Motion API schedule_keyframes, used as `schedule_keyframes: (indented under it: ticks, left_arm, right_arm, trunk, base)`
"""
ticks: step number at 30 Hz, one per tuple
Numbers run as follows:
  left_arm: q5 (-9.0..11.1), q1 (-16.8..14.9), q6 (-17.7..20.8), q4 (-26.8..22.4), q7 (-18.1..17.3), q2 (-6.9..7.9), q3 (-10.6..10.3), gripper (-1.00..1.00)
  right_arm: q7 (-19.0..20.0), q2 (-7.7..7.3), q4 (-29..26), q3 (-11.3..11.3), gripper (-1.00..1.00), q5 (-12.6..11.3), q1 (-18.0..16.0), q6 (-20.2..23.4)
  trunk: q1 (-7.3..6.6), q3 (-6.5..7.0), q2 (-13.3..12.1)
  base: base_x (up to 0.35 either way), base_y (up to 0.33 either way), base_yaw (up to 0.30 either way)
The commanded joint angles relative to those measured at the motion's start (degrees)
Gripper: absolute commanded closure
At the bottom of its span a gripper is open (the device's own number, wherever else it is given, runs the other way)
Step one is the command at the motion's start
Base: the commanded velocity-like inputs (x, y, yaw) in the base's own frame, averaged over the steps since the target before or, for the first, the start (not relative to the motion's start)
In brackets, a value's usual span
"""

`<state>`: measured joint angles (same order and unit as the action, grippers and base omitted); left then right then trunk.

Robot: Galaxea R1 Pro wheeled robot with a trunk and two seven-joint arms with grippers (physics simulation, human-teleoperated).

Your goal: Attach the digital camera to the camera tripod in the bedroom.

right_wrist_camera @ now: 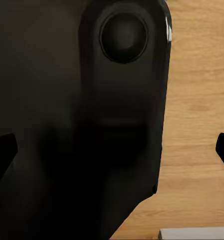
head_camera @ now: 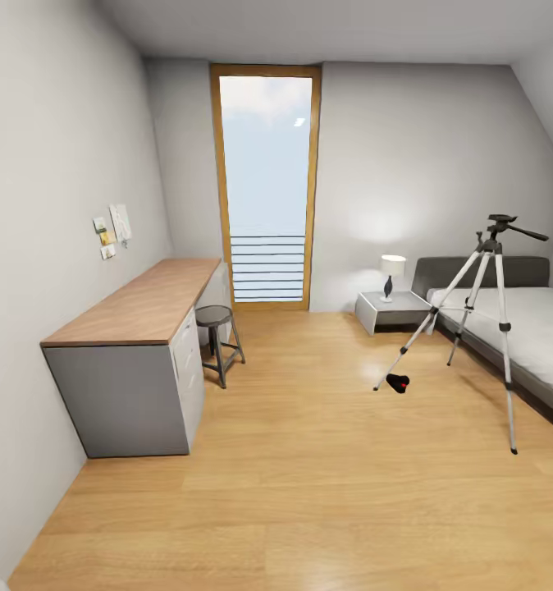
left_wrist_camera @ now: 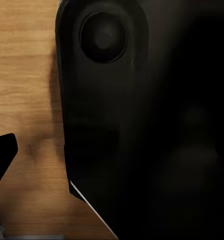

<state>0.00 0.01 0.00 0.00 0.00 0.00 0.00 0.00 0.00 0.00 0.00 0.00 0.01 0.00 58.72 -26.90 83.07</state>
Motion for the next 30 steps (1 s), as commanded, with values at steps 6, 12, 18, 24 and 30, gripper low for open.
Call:
schedule_keyframes:
  ticks: [6, 12, 18, 24, 30]
  left_arm:
    - [-0.09, -0.01, -0.09, -0.09, -0.09, -0.09, -0.09, -1.0]
    - [-0.09, -0.01, -0.09, -0.09, -0.09, -0.09, -0.09, -1.0]
    - [0.07, -0.01, -0.09, -0.09, -0.09, -0.11, -0.09, -1.0]
    - [0.09, -0.01, -0.09, -0.09, -0.09, -0.12, 0.02, -1.0]
    - [0.17, -0.01, -0.09, -0.04, -0.09, -0.23, 0.03, -1.0]
  right_arm:
    - [-0.09, -0.09, -0.09, 0.07, -1.0, -0.22, -0.1, -0.09]
    - [-0.04, 1.71, -1.8, 0.22, -1.0, -0.11, -0.18, -0.09]
    - [-0.04, 3.36, -2.7, 0.28, -1.0, -0.09, -0.18, -0.09]
    - [-0.07, 3.42, -2.81, 0.24, -1.0, -0.13, -0.18, 0.01]
    - [-0.09, 3.31, -2.91, 0.25, -1.0, 0.07, -0.18, -0.08]
  trunk:
    - [0.0, -0.03, 0.01]
    - [0.0, -0.03, 0.01]
    - [0.0, -0.03, 0.01]
    - [0.0, -0.03, 0.01]
    - [0.0, -0.03, 0.01]
  base:
    - [0.0, 0.0, 0.0]
    - [0.0, 0.0, 0.0]
    - [0.0, 0.0, 0.0]
    - [0.0, 0.0, 0.0]
    - [0.0, 0.0, 0.0]
